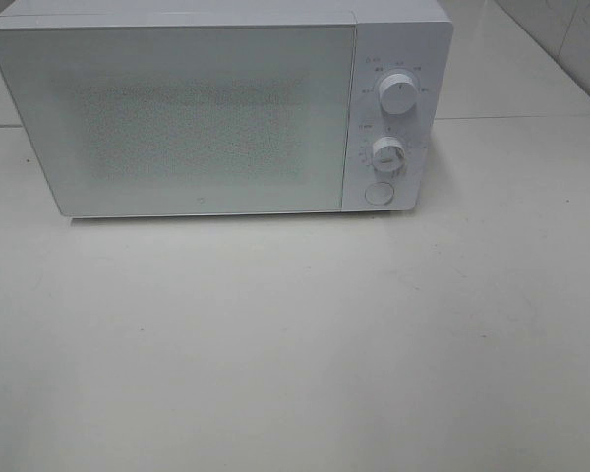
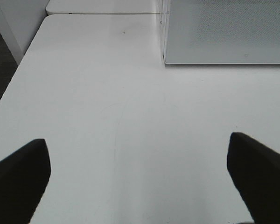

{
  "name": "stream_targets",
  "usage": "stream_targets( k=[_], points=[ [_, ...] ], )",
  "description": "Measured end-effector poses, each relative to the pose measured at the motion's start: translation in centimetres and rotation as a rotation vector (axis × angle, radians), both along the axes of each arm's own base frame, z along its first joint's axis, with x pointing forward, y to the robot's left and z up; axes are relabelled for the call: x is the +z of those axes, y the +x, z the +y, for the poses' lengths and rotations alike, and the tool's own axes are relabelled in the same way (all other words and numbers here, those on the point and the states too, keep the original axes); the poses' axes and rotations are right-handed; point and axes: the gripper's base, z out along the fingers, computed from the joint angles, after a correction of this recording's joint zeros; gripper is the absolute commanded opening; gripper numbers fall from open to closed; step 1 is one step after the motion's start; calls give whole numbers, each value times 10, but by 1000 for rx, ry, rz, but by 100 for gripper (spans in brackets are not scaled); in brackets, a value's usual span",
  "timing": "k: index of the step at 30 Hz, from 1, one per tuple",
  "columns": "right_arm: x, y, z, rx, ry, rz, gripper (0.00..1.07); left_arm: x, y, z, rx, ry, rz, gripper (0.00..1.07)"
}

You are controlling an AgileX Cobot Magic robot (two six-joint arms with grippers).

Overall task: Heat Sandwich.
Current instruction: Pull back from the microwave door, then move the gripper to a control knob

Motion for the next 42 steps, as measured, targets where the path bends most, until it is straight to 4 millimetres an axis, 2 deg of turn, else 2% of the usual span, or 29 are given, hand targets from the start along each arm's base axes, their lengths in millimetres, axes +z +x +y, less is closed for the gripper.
stream_targets(
  k=[17, 26, 32, 34, 35, 37, 40, 42],
  points=[
    [0, 0, 0, 0, 0, -1, 76, 0, 0, 0, 0, 0, 0, 97],
    [13, 4, 0, 8, -8, -114, 76, 0, 0, 0, 0, 0, 0, 97],
    [21, 25, 0, 16, -12, -111, 76, 0, 0, 0, 0, -1, 0, 97],
    [25, 39, 0, 22, -16, -124, 76, 0, 0, 0, 0, -1, 0, 97],
    [25, 39, 0, 22, -16, -124, 76, 0, 0, 0, 0, -1, 0, 97],
    [23, 55, 0, 28, -16, -130, 76, 0, 0, 0, 0, -1, 0, 97],
    [20, 65, 0, 31, -12, -129, 76, 0, 0, 0, 0, -1, 0, 97],
    [16, 79, 1, 35, -7, -137, 76, 0, 0, 0, 0, -1, 0, 97]
  ],
)
